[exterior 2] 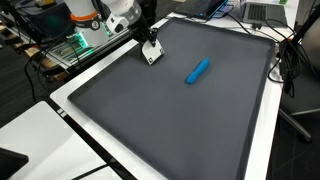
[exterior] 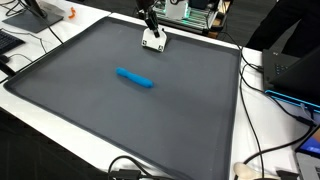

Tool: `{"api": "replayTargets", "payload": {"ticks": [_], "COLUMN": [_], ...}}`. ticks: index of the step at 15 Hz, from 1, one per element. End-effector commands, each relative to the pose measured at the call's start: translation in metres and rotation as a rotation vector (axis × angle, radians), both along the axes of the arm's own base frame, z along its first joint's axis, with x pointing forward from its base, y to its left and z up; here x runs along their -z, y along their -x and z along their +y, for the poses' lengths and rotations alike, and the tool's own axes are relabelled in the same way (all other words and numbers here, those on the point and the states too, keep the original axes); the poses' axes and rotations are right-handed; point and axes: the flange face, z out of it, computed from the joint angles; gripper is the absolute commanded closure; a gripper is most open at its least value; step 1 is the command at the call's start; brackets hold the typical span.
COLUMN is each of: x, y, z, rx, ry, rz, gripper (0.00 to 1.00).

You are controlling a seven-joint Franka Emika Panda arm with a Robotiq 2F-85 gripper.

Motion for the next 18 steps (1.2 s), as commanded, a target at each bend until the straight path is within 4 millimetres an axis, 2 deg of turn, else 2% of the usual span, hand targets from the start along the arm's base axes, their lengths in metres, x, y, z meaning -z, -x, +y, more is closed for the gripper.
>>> {"api": "replayTargets", "payload": {"ticks": [1, 3, 4, 9, 14, 18], "x": [0.003, -0.003, -0.007, -0.03, -0.071, -0.106], "y": [0.001, -0.003, -0.006, -0.016, -0.036, -0.064], "z": [0.003, 0.003, 0.003, 0.004, 0.014, 0.032], "rx": [0.022, 0.03, 0.041, 0.087, 0.025, -0.151], "ry": [0.01, 0.003, -0.001, -0.033, -0.053, -0.027], "rz": [0.002, -0.007, -0.013, -0.029, -0.068, -0.009], "gripper": [1.0, 0.97, 1.0, 0.99, 0.99, 0.99]}}
